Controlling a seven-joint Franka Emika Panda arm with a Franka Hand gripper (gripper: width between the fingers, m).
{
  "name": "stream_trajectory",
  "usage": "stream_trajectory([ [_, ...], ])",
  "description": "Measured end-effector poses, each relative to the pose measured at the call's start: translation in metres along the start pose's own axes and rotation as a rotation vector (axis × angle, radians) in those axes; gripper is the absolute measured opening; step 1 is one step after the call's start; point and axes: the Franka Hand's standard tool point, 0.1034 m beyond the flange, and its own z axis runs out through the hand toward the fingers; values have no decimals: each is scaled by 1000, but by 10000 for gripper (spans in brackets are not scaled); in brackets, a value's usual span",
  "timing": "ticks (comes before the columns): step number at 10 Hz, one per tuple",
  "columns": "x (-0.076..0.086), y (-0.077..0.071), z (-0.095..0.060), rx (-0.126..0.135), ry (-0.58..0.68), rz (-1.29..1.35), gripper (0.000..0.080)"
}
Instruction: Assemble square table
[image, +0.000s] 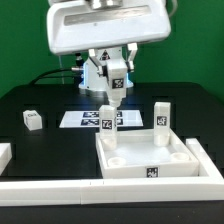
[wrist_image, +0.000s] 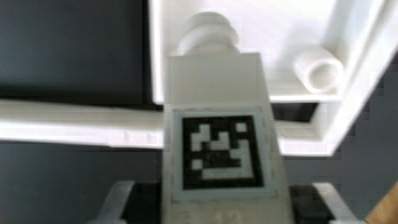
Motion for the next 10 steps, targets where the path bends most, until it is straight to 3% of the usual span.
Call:
stream_trajectory([
  [1, 1, 7, 3, -34, 60, 12, 291],
  [6, -5, 7, 7, -43, 60, 21, 291],
  [7, -5, -5, 16, -96, 140, 86, 291],
  [8, 0, -59, 40, -74, 182, 188, 291],
  [9, 19, -81, 50, -65, 241, 251, 291],
  [10, 31, -92, 55, -49, 277, 351, 291],
])
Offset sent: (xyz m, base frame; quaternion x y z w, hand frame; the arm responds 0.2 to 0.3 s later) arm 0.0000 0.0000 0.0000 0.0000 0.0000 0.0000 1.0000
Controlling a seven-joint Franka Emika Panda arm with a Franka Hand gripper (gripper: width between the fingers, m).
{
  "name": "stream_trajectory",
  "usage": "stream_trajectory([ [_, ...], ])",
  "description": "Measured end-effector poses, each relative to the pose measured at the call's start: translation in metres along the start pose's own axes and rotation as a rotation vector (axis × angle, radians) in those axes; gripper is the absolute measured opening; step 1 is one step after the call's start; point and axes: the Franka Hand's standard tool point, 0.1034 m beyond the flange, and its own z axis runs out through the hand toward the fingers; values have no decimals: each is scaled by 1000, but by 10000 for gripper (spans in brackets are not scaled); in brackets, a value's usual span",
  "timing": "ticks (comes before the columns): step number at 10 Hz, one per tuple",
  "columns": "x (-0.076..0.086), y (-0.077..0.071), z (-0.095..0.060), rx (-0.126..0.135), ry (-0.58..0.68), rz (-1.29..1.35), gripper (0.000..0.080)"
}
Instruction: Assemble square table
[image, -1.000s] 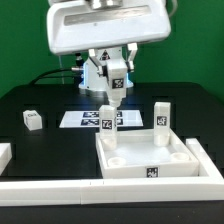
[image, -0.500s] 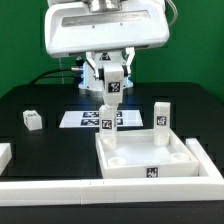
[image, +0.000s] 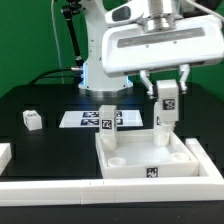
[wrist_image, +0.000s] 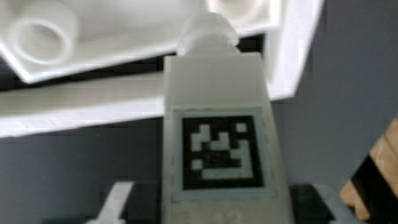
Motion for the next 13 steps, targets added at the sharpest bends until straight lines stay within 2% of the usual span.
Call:
stream_trajectory([
  [1, 2, -7, 4, 8, 3, -3, 291],
  [5, 0, -1, 5, -1, -1, -3, 291],
  [7, -12, 13, 14, -49, 77, -55, 291],
  [8, -24, 14, 21, -57, 46, -72, 291],
  [10, -30, 5, 23, -45, 21, -66, 291],
  [13, -32, 6, 24, -47, 13, -68, 291],
])
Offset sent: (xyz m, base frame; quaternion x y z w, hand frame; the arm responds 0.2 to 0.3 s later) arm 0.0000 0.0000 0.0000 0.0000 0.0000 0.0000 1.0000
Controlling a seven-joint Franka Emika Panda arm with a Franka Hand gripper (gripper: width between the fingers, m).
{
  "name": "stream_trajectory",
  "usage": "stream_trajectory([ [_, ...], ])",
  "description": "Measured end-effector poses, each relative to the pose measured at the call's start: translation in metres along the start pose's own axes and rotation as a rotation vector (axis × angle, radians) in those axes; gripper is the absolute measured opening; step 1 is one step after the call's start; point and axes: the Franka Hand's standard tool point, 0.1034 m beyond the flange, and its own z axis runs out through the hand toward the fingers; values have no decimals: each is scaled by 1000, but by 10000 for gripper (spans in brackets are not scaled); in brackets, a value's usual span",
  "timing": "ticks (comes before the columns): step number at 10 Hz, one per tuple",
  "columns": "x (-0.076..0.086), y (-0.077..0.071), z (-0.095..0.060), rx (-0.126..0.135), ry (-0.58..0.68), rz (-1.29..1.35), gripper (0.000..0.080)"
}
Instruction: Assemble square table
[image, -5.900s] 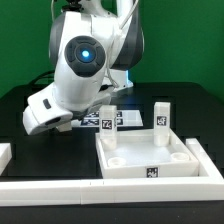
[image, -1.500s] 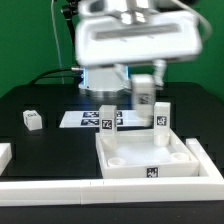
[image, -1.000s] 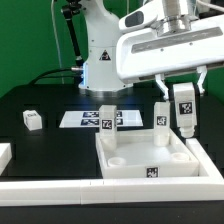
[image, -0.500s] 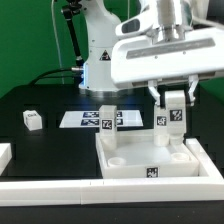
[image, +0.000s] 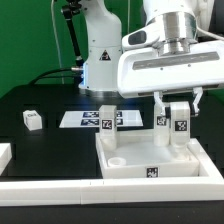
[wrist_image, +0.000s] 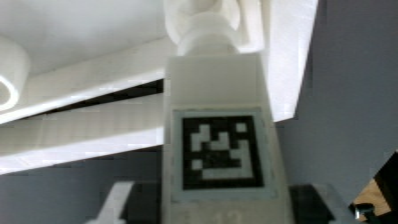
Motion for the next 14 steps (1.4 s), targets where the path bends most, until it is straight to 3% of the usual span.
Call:
stream_trajectory([
  [7, -17, 1, 14, -11, -26, -12, 291],
  [10, -16, -1, 15, -14, -5, -14, 291],
  [14, -17, -8, 22, -51, 25, 17, 291],
])
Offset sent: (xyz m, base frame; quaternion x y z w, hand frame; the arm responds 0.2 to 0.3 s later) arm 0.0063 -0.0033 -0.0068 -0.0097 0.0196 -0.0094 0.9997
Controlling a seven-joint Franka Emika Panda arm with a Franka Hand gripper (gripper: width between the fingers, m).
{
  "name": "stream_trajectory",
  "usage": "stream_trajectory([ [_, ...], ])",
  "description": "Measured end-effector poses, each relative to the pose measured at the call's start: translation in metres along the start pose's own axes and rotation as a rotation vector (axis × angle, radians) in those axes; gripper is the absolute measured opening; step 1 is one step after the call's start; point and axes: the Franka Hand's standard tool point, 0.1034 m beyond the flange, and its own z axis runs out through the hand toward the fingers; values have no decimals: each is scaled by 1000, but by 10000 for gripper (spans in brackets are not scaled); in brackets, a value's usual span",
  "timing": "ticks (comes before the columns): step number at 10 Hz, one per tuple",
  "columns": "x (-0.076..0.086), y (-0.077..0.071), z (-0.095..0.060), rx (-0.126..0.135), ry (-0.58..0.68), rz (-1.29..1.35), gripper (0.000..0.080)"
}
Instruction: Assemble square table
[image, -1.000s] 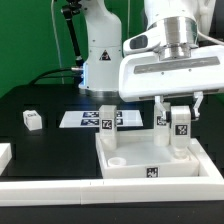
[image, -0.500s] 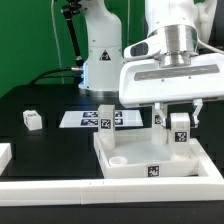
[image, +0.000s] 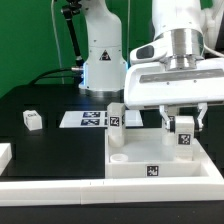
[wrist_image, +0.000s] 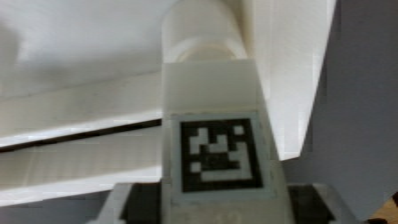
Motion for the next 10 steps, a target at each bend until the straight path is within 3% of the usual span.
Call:
stream_trajectory([
  [4, -4, 1, 2, -4, -35, 3, 295],
  [5, -4, 1, 2, -4, -36, 3, 479],
  [6, -4, 1, 2, -4, -36, 3, 479],
  [7, -5, 1, 2, -5, -37, 2, 616],
  [10, -6, 2, 3, -6, -39, 2, 643],
])
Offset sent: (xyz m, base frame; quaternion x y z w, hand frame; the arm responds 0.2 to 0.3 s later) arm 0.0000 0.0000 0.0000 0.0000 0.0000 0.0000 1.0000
